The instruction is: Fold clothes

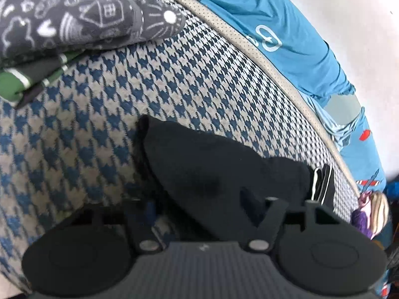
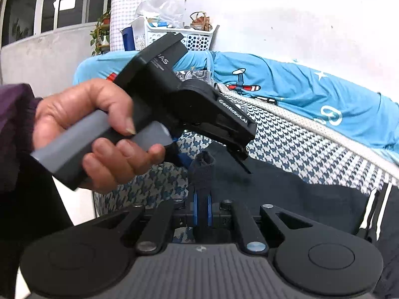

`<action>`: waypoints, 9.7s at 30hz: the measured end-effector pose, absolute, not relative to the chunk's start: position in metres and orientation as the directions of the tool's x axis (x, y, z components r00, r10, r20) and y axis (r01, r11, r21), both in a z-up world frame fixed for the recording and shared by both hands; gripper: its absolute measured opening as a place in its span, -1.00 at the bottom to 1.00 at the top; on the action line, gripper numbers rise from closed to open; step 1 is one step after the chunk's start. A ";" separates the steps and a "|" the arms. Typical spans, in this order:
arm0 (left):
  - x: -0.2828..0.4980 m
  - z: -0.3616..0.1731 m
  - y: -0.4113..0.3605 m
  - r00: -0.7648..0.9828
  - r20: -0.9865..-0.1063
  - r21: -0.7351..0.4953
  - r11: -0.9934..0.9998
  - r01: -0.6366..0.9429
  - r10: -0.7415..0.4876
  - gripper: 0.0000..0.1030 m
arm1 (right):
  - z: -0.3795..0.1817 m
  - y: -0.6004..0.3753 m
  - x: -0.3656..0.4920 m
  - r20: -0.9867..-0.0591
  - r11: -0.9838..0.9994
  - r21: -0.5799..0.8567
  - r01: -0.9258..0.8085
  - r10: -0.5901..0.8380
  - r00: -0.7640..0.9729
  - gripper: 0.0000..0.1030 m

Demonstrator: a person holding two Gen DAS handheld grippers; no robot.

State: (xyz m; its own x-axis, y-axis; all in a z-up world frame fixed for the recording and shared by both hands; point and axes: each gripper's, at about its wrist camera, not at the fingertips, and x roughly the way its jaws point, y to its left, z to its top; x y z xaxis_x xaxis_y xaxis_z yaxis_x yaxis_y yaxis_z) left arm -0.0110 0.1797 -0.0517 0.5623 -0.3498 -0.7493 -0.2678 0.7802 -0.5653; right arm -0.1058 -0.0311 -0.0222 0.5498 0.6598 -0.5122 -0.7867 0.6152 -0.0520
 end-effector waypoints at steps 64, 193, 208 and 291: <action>0.011 0.025 -0.026 0.760 -0.582 -0.386 0.921 0.056 -0.290 -0.90 | 0.003 -0.143 -0.098 -0.319 0.842 -0.302 -0.448 0.353 0.879 -0.89; 0.048 -0.048 0.018 0.622 -0.778 -0.190 0.977 -0.099 -0.088 0.45 | -0.043 -0.151 -0.055 -0.700 0.863 -0.042 -0.504 0.335 0.631 -0.65; 0.035 -0.043 0.032 0.645 -0.764 -0.190 0.968 -0.167 -0.039 0.45 | -0.033 -0.146 -0.072 -0.610 0.862 0.026 -0.506 0.414 0.675 -0.65; -0.080 -0.028 0.023 0.602 -0.791 -0.077 0.994 0.076 -0.107 0.99 | -0.038 -0.214 -0.148 -0.695 0.990 0.093 -0.106 0.141 0.705 -0.04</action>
